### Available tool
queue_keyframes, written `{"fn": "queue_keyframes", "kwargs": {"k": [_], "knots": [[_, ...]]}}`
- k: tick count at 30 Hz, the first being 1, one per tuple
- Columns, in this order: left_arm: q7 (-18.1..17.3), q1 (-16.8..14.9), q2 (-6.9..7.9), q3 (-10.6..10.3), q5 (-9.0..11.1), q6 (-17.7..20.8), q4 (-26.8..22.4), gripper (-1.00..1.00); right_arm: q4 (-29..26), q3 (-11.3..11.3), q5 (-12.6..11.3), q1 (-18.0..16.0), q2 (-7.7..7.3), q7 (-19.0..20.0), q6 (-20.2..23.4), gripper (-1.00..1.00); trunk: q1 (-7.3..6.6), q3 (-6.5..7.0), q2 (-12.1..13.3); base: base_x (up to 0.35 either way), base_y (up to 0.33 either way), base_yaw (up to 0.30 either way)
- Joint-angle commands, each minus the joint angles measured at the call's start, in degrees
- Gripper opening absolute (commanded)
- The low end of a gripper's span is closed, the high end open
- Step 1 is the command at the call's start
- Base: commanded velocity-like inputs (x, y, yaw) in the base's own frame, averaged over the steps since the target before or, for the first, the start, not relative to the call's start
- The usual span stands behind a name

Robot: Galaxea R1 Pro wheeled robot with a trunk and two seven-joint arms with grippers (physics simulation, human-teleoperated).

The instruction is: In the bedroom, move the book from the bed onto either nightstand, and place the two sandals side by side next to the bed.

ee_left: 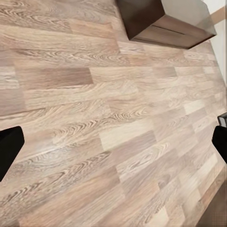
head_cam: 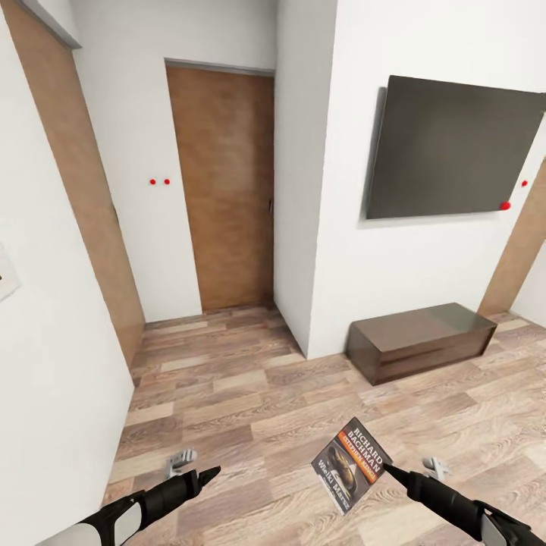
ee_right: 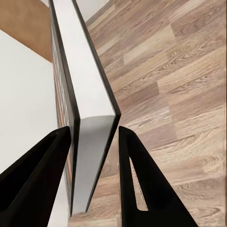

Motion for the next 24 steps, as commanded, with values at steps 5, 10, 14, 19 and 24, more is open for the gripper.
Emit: {"fn": "queue_keyframes", "kwargs": {"k": [5,10,14,19,24], "knots": [[-0.2,-0.1,0.01,0.0,0.2,0.1,0.1,1.0,0.0,-0.6,0.5,-0.1,0.03,0.2,0.2,-1.0,0.04,-0.11,-0.1,0.07,0.0,-0.283],[-0.2,-0.1,0.02,0.0,0.2,0.1,0.1,1.0,0.0,-0.6,0.5,-0.1,0.03,0.2,0.2,-1.0,0.04,-0.11,-0.1,0.009,0.0,-0.283],[-0.2,-0.1,0.03,0.0,0.2,0.1,0.0,1.0,0.0,-0.6,0.5,-0.1,0.03,0.2,0.2,-1.0,0.04,-0.11,-0.1,0.001,0.0,-0.283],[-0.2,-0.1,0.04,0.0,0.2,0.1,0.1,1.0,0.0,-0.6,0.5,-0.1,0.03,0.2,0.2,-1.0,0.04,-0.11,-0.1,0.0,0.0,-0.283],[-0.2,-0.1,0.02,0.0,0.2,0.1,0.1,1.0,0.0,-0.6,0.5,-0.1,0.03,0.2,0.2,-1.0,0.04,-0.11,-0.1,0.0,0.0,-0.283]]}}
